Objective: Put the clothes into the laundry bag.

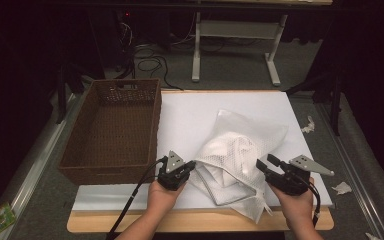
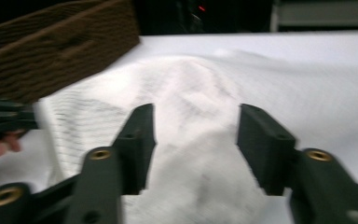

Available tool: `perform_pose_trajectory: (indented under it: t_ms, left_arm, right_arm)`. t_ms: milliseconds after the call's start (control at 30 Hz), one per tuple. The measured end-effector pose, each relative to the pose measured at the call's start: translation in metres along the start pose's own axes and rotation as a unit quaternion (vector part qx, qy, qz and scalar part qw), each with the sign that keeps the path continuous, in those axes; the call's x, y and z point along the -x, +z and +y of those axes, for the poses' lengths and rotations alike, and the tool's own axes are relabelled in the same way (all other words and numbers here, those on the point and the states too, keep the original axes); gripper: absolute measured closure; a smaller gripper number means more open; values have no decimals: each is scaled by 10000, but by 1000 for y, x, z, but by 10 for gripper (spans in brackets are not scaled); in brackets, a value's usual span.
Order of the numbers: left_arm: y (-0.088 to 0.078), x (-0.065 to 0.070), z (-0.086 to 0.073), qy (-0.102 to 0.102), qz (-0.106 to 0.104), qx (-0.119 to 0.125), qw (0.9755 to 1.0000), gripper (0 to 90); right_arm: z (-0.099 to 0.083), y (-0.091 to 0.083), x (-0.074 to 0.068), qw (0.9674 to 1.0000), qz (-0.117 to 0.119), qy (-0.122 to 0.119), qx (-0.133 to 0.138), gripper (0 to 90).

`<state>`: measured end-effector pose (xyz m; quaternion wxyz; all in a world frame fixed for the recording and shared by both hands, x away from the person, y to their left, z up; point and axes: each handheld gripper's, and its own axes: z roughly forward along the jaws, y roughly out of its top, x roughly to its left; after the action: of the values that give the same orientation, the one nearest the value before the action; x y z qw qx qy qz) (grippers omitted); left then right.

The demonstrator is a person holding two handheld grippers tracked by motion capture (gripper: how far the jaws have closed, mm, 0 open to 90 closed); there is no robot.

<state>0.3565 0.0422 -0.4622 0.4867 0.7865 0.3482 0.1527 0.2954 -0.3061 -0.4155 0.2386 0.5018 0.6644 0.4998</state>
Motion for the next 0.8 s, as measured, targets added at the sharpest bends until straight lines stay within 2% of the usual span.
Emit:
perform_pose_trajectory:
  t_ms: [33, 100, 167, 233, 300, 400, 533, 633, 800]
  left_arm:
    - [1, 0, 0, -5, -8, -9, 10000, 888]
    - [2, -1, -1, -21, -19, 6, 10000, 888]
    - [2, -2, -1, -21, -12, -3, 10000, 888]
    - [2, -2, 0, -46, -4, 33, 10000, 888]
    - [2, -2, 0, -25, 1, 22, 10000, 889]
    - [-1, -3, 0, -46, 18, 89, 9999, 892]
    - [-5, -3, -1, -8, 16, 142, 9999, 893]
    - [-8, 0, -2, 55, -3, 158, 9999, 894]
    - [-17, 4, -3, 155, 38, 258, 9995, 894]
  right_arm:
    - [-1, 0, 4, 9999, -47, 138, -73, 410]
    - [-6, 3, 9, 9992, -170, 245, -252, 343]
    - [-12, 13, 11, 9978, -93, 305, -575, 307]
    - [-17, 21, 10, 9967, -82, 301, -752, 301]
    - [-22, 31, 9, 9947, -149, 190, -1000, 310]
    - [-29, 46, 13, 9915, -352, 80, -1249, 434]
    - [-31, 59, 22, 9887, -295, 178, -1460, 616]
    - [-30, 70, 22, 9877, -262, 6, -1543, 752]
    - [-24, 86, 20, 9874, -374, -319, -1504, 815]
